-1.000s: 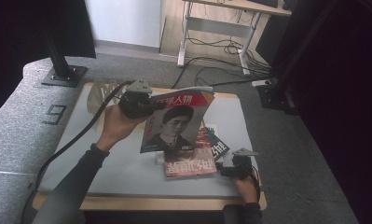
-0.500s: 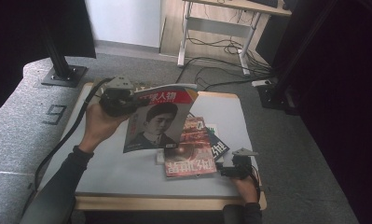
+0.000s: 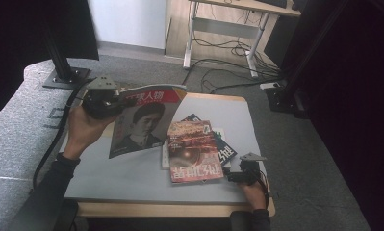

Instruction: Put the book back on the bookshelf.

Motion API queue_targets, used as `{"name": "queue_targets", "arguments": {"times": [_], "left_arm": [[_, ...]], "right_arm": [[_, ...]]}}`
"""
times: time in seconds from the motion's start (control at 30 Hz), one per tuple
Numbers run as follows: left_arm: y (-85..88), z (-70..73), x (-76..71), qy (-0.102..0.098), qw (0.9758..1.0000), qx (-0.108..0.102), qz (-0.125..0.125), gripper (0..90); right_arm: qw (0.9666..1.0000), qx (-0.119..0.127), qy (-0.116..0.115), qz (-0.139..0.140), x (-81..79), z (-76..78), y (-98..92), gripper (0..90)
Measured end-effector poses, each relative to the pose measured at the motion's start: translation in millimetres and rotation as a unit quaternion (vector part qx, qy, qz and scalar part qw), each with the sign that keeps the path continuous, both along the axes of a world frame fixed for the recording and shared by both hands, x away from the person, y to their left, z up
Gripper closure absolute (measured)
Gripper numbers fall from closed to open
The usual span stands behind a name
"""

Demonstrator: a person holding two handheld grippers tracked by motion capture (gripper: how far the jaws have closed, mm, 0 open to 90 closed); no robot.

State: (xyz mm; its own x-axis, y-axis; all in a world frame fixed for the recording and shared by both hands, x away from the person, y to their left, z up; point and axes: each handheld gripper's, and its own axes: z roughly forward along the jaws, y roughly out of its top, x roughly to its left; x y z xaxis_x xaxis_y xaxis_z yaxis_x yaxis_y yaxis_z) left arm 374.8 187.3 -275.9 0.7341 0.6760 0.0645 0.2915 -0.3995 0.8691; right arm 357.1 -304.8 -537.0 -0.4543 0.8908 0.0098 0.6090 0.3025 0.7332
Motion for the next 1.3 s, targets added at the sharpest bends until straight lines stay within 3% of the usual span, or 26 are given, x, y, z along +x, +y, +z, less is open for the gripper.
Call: {"name": "queue_targets", "arguments": {"times": [0.2,0.6,1.03,1.3], "left_arm": [[20.6,0.5,-2.9,0.003,0.9996,-0.010,0.026,87.1],[55.1,9.4,-9.6,0.006,0.9975,-0.010,0.069,87.1],[93.1,15.0,-11.3,0.006,0.9930,-0.017,0.117,87.1],[107.9,15.0,-5.9,0.009,0.9894,-0.019,0.143,87.1]], "right_arm": [[1.0000,0.000,0.000,0.000,0.0,0.0,0.0,6.0],[1.0000,0.001,0.000,0.000,0.0,0.0,0.0,6.0],[1.0000,0.000,0.001,0.001,-0.1,0.1,-0.2,6.0],[1.0000,0.000,0.000,0.001,-0.1,0.1,-0.2,6.0]]}}
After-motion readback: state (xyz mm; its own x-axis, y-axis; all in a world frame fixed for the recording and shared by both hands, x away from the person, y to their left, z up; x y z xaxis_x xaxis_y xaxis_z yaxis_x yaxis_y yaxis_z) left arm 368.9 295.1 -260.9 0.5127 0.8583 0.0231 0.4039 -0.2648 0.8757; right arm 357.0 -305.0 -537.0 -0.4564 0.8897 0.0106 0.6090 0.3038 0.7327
